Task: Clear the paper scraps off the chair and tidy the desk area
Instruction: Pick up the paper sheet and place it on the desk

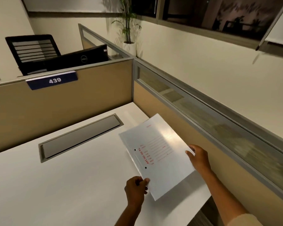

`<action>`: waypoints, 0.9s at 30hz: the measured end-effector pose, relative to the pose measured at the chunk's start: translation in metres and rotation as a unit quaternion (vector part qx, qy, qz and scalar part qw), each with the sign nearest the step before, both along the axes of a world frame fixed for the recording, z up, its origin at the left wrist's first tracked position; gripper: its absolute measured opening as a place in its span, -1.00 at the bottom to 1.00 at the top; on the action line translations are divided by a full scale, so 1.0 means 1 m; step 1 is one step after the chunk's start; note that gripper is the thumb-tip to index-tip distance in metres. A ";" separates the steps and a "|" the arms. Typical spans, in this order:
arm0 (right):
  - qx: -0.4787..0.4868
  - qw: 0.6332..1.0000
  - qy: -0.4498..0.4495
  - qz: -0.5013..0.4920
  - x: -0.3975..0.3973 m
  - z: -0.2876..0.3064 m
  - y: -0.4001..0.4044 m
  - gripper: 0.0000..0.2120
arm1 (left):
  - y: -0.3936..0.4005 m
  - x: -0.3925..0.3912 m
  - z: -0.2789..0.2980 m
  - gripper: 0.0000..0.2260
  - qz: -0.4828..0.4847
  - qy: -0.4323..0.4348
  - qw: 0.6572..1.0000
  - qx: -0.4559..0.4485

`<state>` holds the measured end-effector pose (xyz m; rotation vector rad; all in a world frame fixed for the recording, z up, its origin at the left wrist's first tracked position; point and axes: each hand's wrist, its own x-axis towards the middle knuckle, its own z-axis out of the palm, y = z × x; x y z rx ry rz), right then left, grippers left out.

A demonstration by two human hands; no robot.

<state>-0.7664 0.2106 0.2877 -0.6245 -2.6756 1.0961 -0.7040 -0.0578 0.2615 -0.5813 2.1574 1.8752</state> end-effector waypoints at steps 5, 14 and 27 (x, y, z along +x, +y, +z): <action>0.038 0.998 -0.045 0.012 -0.018 -0.037 0.031 -0.64 | 0.033 -0.018 -0.026 -0.73 -0.030 -0.052 0.998 -0.029; 0.113 0.991 -0.071 0.023 -0.034 -0.077 0.051 -0.62 | 0.067 -0.041 -0.055 -0.70 -0.056 -0.105 0.991 -0.061; 0.251 0.960 -0.112 0.048 -0.015 -0.120 0.037 -0.55 | 0.069 -0.043 -0.074 -0.82 -0.098 -0.142 0.973 -0.151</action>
